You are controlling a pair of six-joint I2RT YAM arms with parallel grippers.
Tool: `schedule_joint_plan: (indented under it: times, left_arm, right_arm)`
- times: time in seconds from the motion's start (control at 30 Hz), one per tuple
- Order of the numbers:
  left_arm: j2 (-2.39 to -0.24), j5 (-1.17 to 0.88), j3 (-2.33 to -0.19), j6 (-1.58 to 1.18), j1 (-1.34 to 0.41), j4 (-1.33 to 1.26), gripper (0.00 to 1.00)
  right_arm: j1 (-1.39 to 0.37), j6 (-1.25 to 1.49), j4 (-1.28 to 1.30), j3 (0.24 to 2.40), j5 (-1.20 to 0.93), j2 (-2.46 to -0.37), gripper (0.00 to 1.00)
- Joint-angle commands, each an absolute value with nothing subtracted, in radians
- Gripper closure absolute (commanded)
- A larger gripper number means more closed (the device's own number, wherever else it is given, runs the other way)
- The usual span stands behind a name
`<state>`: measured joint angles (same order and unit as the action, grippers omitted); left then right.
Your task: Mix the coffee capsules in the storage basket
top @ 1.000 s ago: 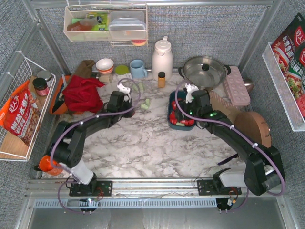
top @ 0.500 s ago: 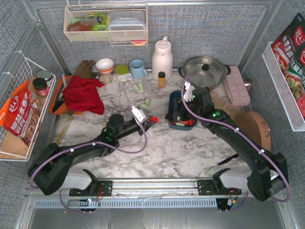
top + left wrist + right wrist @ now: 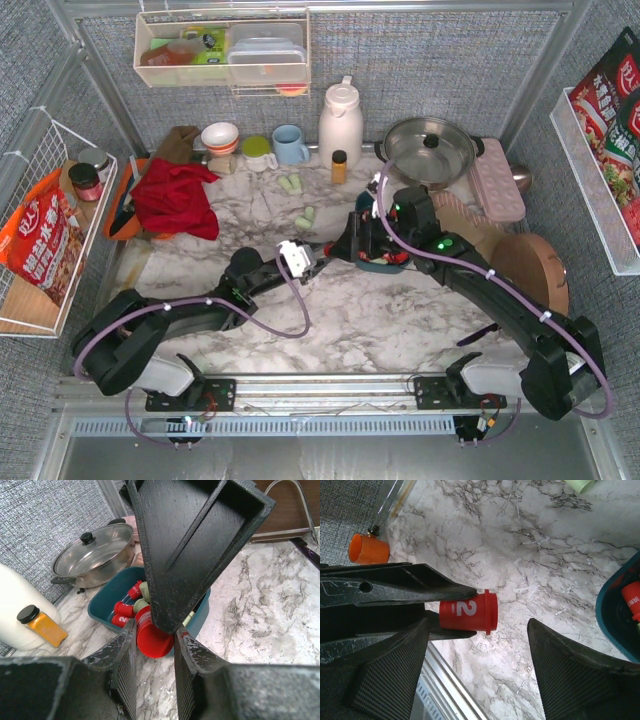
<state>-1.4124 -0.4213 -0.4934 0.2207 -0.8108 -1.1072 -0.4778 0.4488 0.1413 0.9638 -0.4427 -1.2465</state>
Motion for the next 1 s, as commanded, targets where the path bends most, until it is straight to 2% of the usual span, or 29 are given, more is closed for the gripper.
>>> schedule_joint_plan:
  times: [0.0, 0.23, 0.3, 0.37, 0.43, 0.47, 0.5, 0.53, 0.57, 0.73, 0.97]
  left_arm:
    - [-1.427, -0.440, -0.499, 0.210, -0.814, -1.182, 0.87]
    - [-1.440, -0.449, -0.499, 0.192, -0.819, -1.208, 0.86]
    - [-1.442, -0.445, -0.496, 0.188, -0.819, -1.213, 0.85]
    - [-1.442, -0.435, -0.493, 0.185, -0.819, -1.216, 0.78]
    - [-1.442, -0.416, -0.485, 0.179, -0.819, -1.216, 0.65]
    - [-1.443, -0.400, -0.479, 0.178, -0.819, -1.216, 0.54]
    - [-1.441, -0.383, -0.470, 0.178, -0.819, -1.219, 0.39]
    - [-1.440, -0.361, -0.463, 0.175, -0.819, -1.222, 0.06]
    - [-1.437, -0.340, -0.453, 0.175, -0.819, -1.224, 0.01]
    - [-1.391, -0.198, -0.401, 0.148, -0.819, -1.220, 0.01]
    - [-1.276, 0.120, -0.373, 0.047, -0.818, -1.041, 0.01]
  right_arm:
    - [-0.487, 0.452, 0.093, 0.968, -0.460, -1.257, 0.17]
    - [-0.493, 0.458, 0.085, 0.964, -0.460, -1.288, 0.31]
    - [-0.494, 0.460, 0.083, 0.966, -0.459, -1.292, 0.42]
    - [-0.494, 0.462, 0.083, 0.968, -0.455, -1.294, 0.60]
    - [-0.494, 0.463, 0.082, 0.968, -0.442, -1.295, 0.69]
    - [-0.494, 0.461, 0.085, 0.967, -0.429, -1.295, 0.70]
    - [-0.494, 0.453, 0.091, 0.968, -0.409, -1.295, 0.71]
    - [-0.493, 0.441, 0.102, 0.971, -0.381, -1.296, 0.72]
    - [-0.488, 0.421, 0.116, 0.976, -0.347, -1.298, 0.74]
    - [-0.441, 0.326, 0.142, 0.989, -0.065, -1.331, 0.86]
    - [-0.296, 0.257, 0.105, 1.107, 0.171, -1.567, 0.86]
